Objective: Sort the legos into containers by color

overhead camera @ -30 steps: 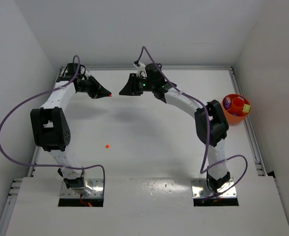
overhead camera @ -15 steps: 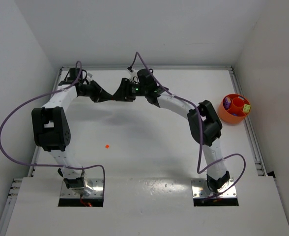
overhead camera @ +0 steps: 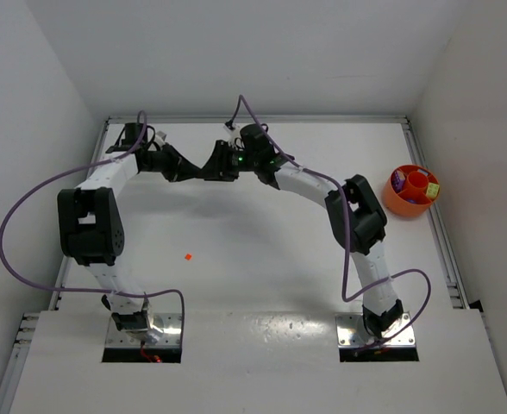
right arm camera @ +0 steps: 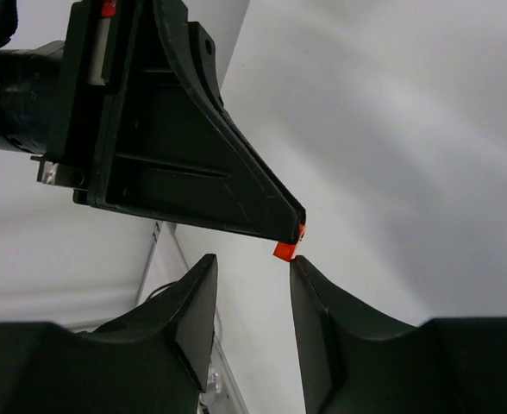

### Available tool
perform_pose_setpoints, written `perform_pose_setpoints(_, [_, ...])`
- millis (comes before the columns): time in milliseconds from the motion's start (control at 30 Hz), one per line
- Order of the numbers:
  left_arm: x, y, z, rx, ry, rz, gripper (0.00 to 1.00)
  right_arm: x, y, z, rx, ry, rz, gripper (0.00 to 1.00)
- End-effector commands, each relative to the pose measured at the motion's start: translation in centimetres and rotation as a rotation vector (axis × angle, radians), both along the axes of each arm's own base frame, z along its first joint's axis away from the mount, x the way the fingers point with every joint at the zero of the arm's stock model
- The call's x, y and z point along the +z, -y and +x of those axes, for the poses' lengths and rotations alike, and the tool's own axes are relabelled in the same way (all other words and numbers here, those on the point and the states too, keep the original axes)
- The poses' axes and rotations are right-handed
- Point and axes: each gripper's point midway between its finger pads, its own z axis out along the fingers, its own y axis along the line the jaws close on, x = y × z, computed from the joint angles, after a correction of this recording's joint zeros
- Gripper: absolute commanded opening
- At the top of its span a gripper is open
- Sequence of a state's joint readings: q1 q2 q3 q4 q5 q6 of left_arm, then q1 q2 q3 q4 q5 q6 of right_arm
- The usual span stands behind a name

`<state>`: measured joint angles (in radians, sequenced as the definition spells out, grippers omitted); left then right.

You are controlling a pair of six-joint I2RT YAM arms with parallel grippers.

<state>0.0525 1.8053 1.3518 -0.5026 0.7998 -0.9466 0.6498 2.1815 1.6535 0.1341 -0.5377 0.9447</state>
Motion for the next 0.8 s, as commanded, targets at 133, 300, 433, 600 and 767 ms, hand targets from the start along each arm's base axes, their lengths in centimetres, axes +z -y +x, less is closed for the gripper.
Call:
perform_pose_setpoints(133, [2.7, 1.5, -1.0, -0.04, 0.068, -0.056, 0.0, -0.7, -0.3, 0.8, -0.012, 0.043, -0.001, 0.38])
perform_pose_setpoints(300, [2.6, 1.6, -1.3, -0.041, 0.053, -0.068, 0.0, -1.5, -0.2, 0.8, -0.002, 0.05, -0.023, 0.37])
perform_pose_setpoints(433, [2.6, 1.6, -1.3, -0.041, 0.053, -0.068, 0.0, -1.6, 0.2, 1.4, -0.017, 0.061, -0.029, 0.25])
perform_pose_setpoints(600, [2.7, 1.7, -1.3, -0.051, 0.069, -0.071, 0.0, -1.4, 0.9, 2.2, -0.041, 0.097, -0.051, 0.11])
perform_pose_setpoints(767, [3.6, 1.9, -1.8, -0.113, 0.16, -0.059, 0.33, -0.1, 2.3, 2.2, -0.019, 0.182, -0.106, 0.0])
